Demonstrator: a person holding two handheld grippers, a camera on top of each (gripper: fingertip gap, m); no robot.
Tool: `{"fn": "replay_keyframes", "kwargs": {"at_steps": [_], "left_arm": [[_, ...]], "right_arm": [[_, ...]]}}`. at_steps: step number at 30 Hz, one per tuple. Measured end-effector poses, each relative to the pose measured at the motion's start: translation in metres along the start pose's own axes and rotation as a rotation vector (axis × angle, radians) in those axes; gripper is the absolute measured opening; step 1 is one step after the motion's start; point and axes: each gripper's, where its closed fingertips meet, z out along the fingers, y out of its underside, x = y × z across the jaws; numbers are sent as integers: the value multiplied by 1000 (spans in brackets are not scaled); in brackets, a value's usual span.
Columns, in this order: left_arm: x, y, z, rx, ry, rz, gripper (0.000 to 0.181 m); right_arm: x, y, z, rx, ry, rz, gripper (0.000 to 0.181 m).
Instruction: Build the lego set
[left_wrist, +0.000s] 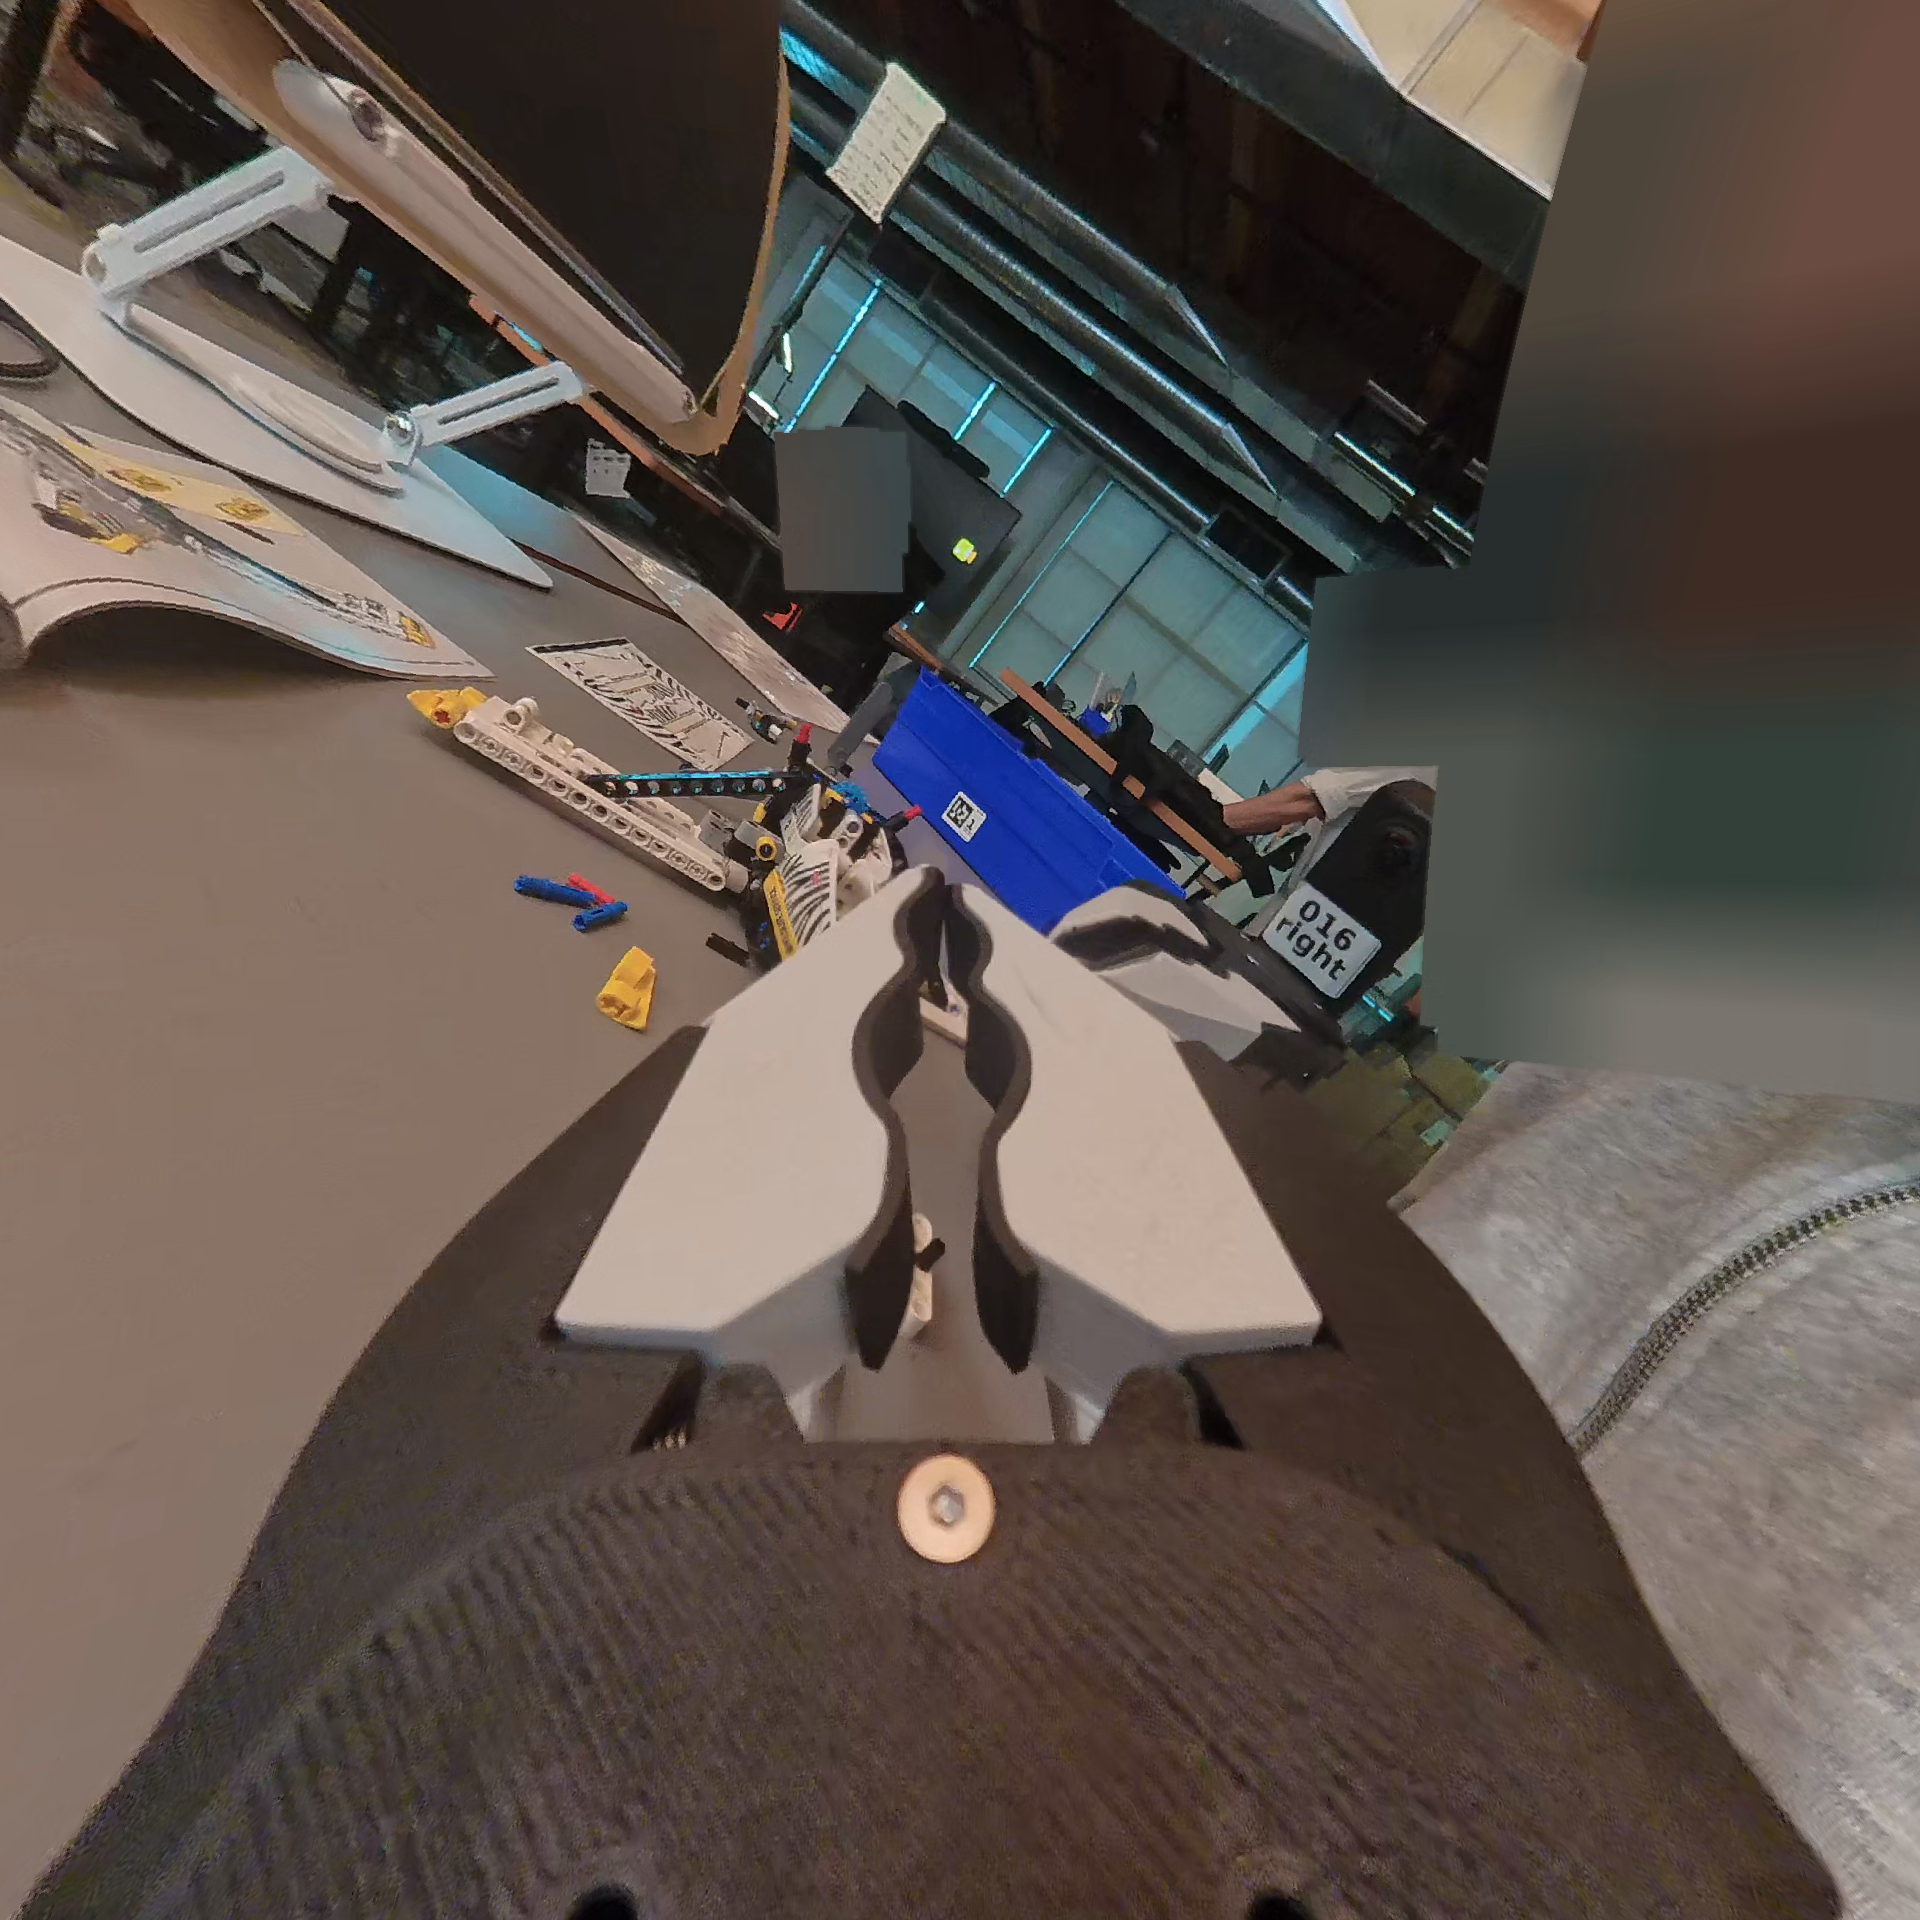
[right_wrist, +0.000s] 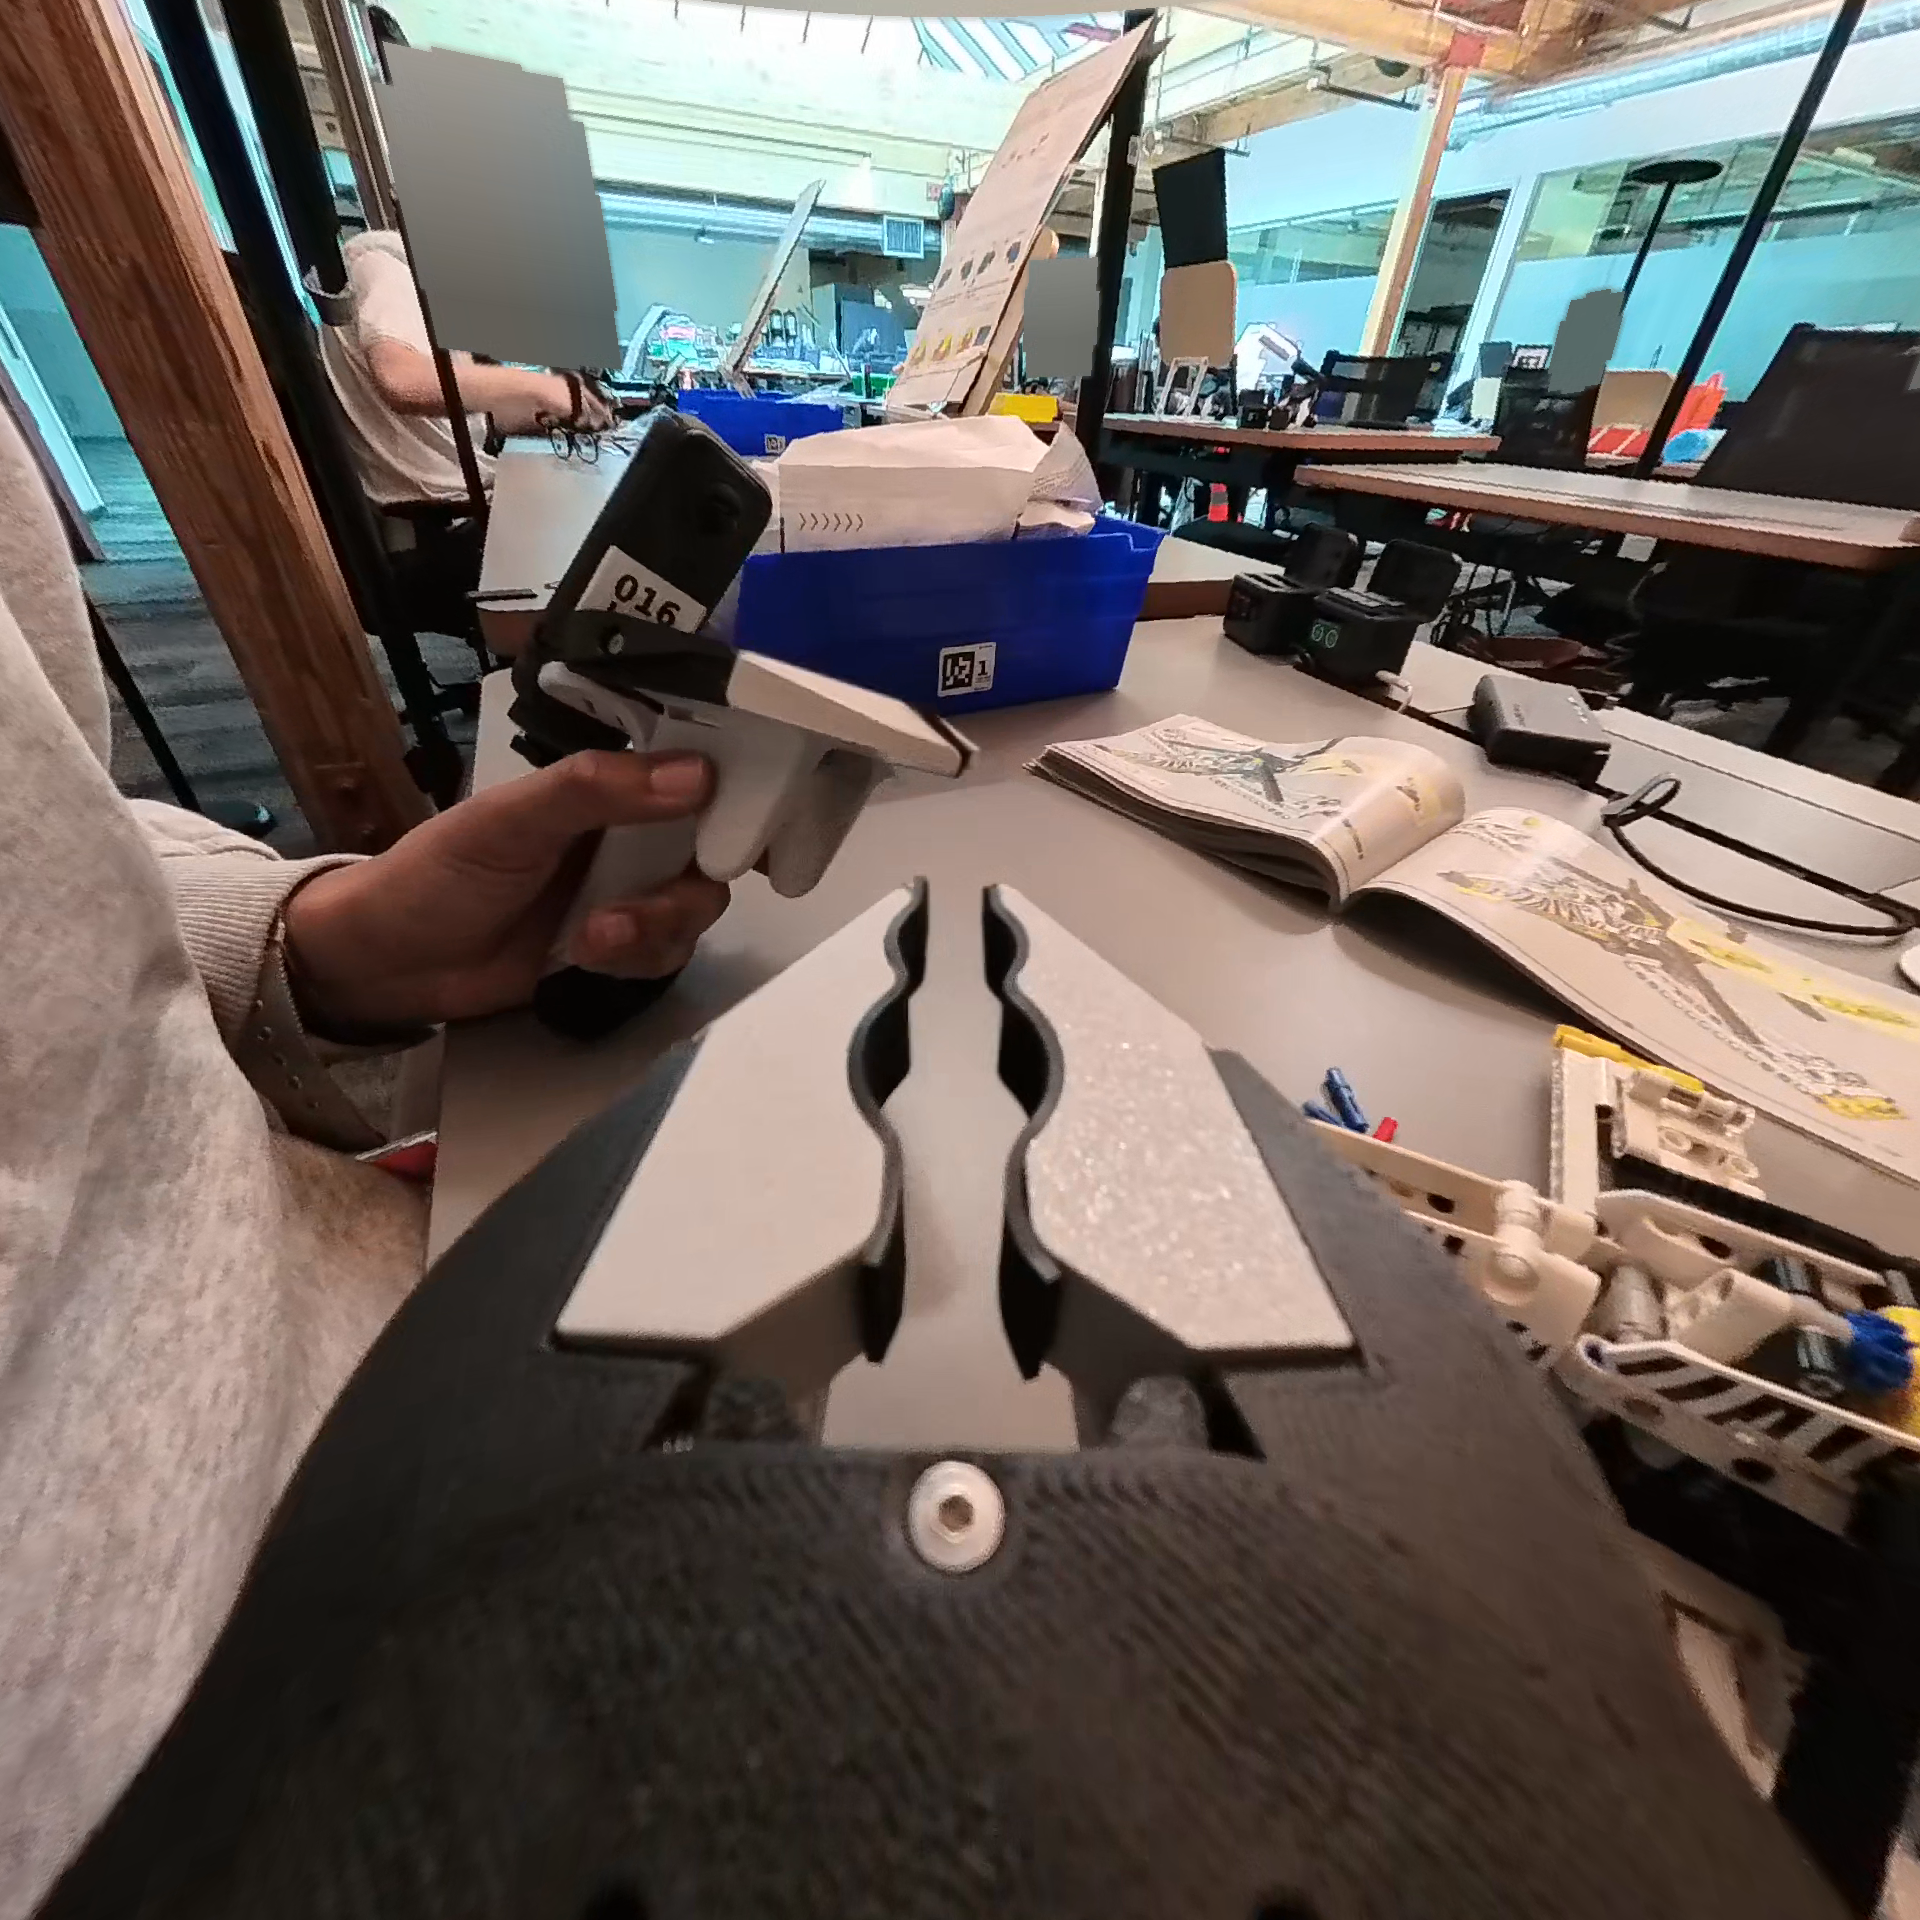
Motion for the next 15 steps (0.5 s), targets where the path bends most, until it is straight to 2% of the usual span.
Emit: {"fn": "replay_keyframes", "kwargs": {"at_steps": [2, 9, 12, 15], "left_arm": [[2, 3, 2, -20, -2, 16, 0], [-5, 4, 8, -50, -87, 58, 0], [-14, 0, 23, -184, -163, 59, 2], [-34, -1, 42, -390, -246, 157, 15]], "right_arm": [[-1, -1, -1, 8, -3, -3, 0], [-3, -2, -2, 20, 10, -51, 0], [-4, -2, -2, 19, 4, -58, 0], [-3, -5, -6, 40, 20, -57, 0]]}}
